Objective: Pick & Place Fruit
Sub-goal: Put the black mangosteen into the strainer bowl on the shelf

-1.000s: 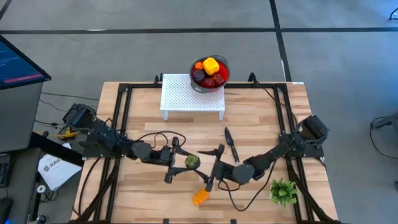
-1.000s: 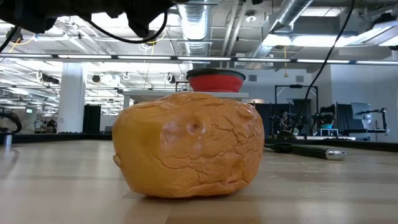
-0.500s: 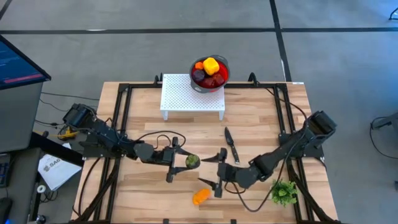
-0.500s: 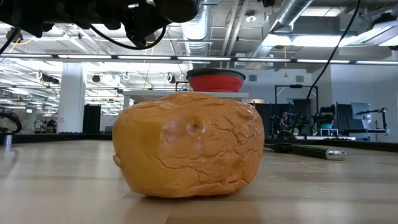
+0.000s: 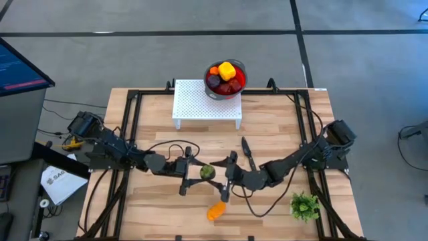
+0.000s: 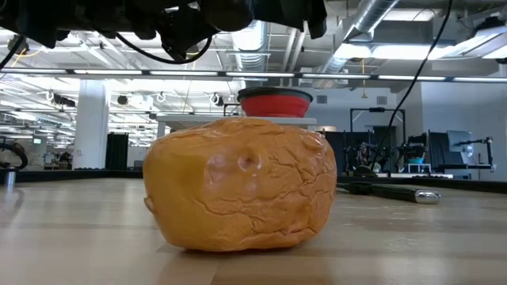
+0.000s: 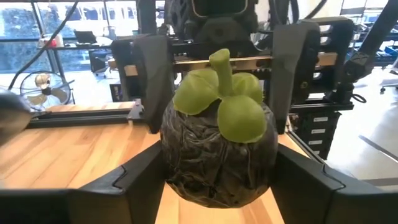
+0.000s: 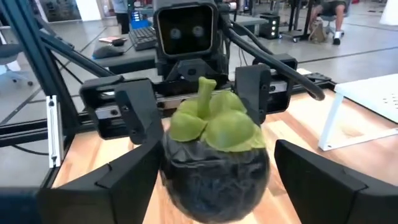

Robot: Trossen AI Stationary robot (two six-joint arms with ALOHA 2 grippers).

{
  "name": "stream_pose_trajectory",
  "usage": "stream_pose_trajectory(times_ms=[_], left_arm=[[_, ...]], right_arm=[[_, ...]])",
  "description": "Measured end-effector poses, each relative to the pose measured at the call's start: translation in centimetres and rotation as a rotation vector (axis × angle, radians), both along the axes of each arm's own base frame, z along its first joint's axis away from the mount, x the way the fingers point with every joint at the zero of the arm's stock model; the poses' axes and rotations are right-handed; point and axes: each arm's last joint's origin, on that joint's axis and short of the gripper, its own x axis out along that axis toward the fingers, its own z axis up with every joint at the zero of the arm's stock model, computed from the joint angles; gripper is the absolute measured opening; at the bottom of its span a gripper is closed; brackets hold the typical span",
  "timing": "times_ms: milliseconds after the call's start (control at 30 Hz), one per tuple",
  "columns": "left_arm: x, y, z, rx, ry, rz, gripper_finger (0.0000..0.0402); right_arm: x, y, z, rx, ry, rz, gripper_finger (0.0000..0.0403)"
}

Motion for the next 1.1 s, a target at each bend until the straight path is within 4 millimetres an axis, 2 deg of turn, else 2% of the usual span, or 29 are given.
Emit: stream_pose_trajectory(times_ms=[433, 567, 700, 800, 900, 1000, 1100], left_arm=[[0.0, 0.0, -0.1, -0.005, 0.005, -0.004, 0.0265], [0.0, 0.0, 0.1, -0.009, -0.005, -0.001, 0.0297], [0.3, 0.7, -0.2, -0.017, 0.026, 0.024, 0.0338], [0.5, 1.5, -0.9, -0.015, 0.09, 0.057, 0.0359], [0.5, 1.9, -1.7, -0.009, 0.172, 0.076, 0.037], [0.4, 2.0, -2.3, -0.018, 0.234, 0.081, 0.0373], [0.3, 2.0, -2.6, -0.048, 0.268, 0.089, 0.037]], right_arm=[[0.2, -0.3, -0.1, 0.028, 0.013, 0.033, 0.0224], [0.1, -0.4, -0.6, 0.043, 0.058, 0.023, 0.0203], [-0.2, -0.6, -1.4, 0.092, 0.121, -0.007, 0.0201], [-0.6, -0.9, -2.5, 0.117, 0.175, -0.058, 0.0207], [-1.8, -1.4, -4.5, 0.123, 0.215, -0.146, 0.0208], [-3.1, -2.5, -6.9, 0.167, 0.254, -0.213, 0.0208], [-3.6, -3.9, -8.1, 0.218, 0.238, -0.256, 0.0209]])
